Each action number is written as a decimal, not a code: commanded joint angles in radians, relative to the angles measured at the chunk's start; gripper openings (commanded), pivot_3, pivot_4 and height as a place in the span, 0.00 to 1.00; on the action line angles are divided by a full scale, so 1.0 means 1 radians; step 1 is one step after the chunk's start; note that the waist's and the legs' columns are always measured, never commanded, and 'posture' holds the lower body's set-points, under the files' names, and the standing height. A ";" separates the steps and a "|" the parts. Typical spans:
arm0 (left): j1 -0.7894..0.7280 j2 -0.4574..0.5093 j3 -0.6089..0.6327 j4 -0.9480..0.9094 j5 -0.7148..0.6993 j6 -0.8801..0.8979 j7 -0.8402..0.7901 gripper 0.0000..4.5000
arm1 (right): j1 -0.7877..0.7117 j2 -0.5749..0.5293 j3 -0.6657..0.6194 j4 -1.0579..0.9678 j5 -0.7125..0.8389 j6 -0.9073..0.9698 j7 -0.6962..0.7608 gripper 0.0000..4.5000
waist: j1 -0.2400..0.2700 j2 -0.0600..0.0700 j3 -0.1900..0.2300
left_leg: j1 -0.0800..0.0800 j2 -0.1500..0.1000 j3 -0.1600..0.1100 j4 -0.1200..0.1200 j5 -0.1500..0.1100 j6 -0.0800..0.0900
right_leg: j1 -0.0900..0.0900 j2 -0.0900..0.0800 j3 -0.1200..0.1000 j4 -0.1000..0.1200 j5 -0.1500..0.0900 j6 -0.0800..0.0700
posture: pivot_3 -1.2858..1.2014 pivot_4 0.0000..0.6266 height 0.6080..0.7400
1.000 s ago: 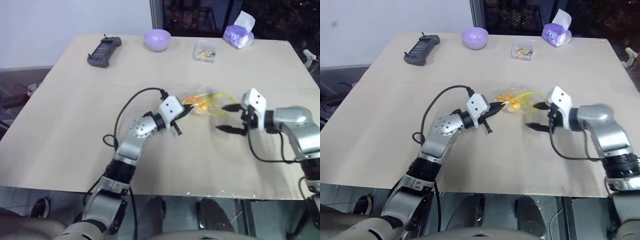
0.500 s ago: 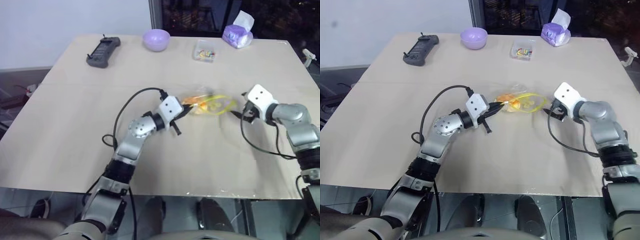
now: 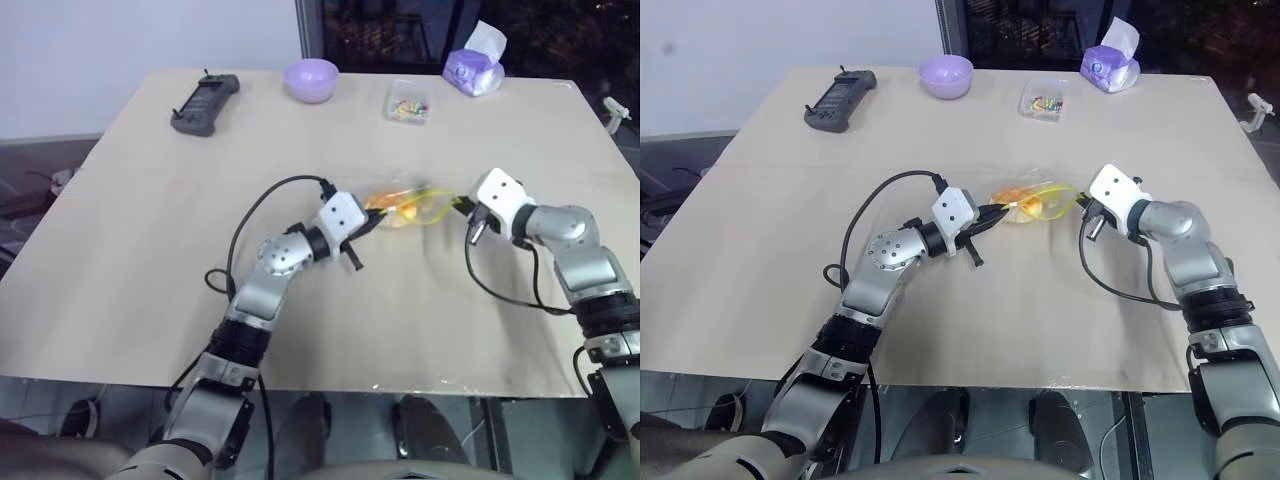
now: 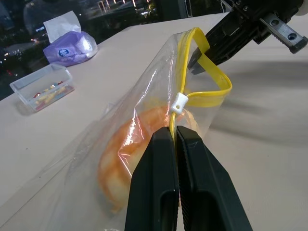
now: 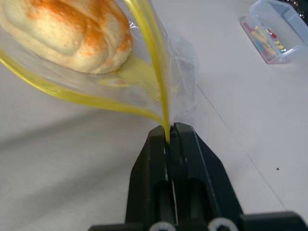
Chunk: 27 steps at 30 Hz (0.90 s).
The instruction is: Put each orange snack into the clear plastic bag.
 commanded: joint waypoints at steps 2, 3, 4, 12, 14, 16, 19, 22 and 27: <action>-0.041 0.004 0.032 0.010 -0.001 -0.040 0.037 0.00 | -0.042 -0.003 -0.042 -0.017 -0.007 -0.015 -0.053 0.01 | 0.000 0.000 0.000 | 0.000 0.000 0.000 0.000 0.000 0.000 | 0.000 0.000 0.000 0.000 0.000 0.000 | 0.52 0.24 1.00; -0.050 0.005 0.039 0.017 0.002 -0.047 0.047 0.00 | -0.051 0.001 -0.049 -0.017 -0.004 -0.016 -0.062 0.01 | 0.000 0.000 0.000 | 0.000 0.000 0.000 0.000 0.000 0.000 | 0.000 0.000 0.000 0.000 0.000 0.000 | 0.52 0.24 1.00; -0.085 0.003 0.066 0.039 0.004 -0.062 0.088 0.00 | -0.079 0.008 -0.064 -0.013 -0.005 -0.029 -0.097 0.01 | -0.001 0.000 0.000 | 0.000 0.000 0.000 0.000 0.000 0.000 | 0.000 0.000 0.000 0.000 0.000 0.000 | 0.52 0.24 1.00; -0.318 0.013 0.190 0.141 0.000 -0.157 0.277 0.00 | -0.257 0.058 -0.150 -0.020 0.020 -0.105 -0.276 0.01 | -0.001 0.000 0.000 | -0.001 0.000 0.000 0.000 0.000 0.000 | -0.001 0.000 0.000 -0.001 0.000 0.000 | 0.52 0.24 1.00; -0.338 0.016 0.199 0.154 -0.001 -0.166 0.289 0.00 | -0.269 0.059 -0.154 -0.023 0.024 -0.105 -0.282 0.01 | 0.001 0.000 0.000 | -0.001 0.000 0.000 -0.001 0.000 0.000 | -0.001 -0.001 0.000 -0.002 0.000 0.000 | 0.52 0.24 1.00; -0.328 0.017 0.188 0.159 -0.002 -0.166 0.276 0.00 | -0.250 0.051 -0.131 -0.036 0.023 -0.093 -0.246 0.01 | 0.001 0.000 0.000 | -0.001 0.000 0.000 -0.001 0.000 0.000 | -0.001 -0.001 0.000 -0.002 0.000 0.000 | 0.52 0.24 1.00; -0.280 0.010 0.159 0.154 -0.007 -0.155 0.243 0.00 | -0.192 0.020 -0.082 -0.077 0.013 -0.086 -0.155 0.13 | 0.001 0.000 0.000 | -0.001 -0.001 0.000 -0.001 0.000 0.000 | -0.001 -0.001 0.000 -0.001 0.000 0.000 | 0.52 0.24 1.00; -0.247 0.002 0.143 0.142 -0.004 -0.149 0.229 0.00 | -0.147 -0.014 -0.050 -0.131 0.015 -0.035 -0.072 0.41 | -0.001 0.000 0.001 | -0.001 -0.001 0.000 -0.001 0.000 0.000 | -0.001 -0.001 0.000 0.000 0.000 0.000 | 0.52 0.24 1.00; -0.208 -0.005 0.123 0.125 -0.007 -0.125 0.201 0.00 | -0.073 -0.104 -0.012 -0.305 0.072 0.118 0.129 0.69 | -0.001 0.001 0.001 | -0.001 -0.001 0.000 0.000 0.000 0.000 | -0.001 -0.001 0.000 0.000 0.000 0.000 | 0.52 0.24 1.00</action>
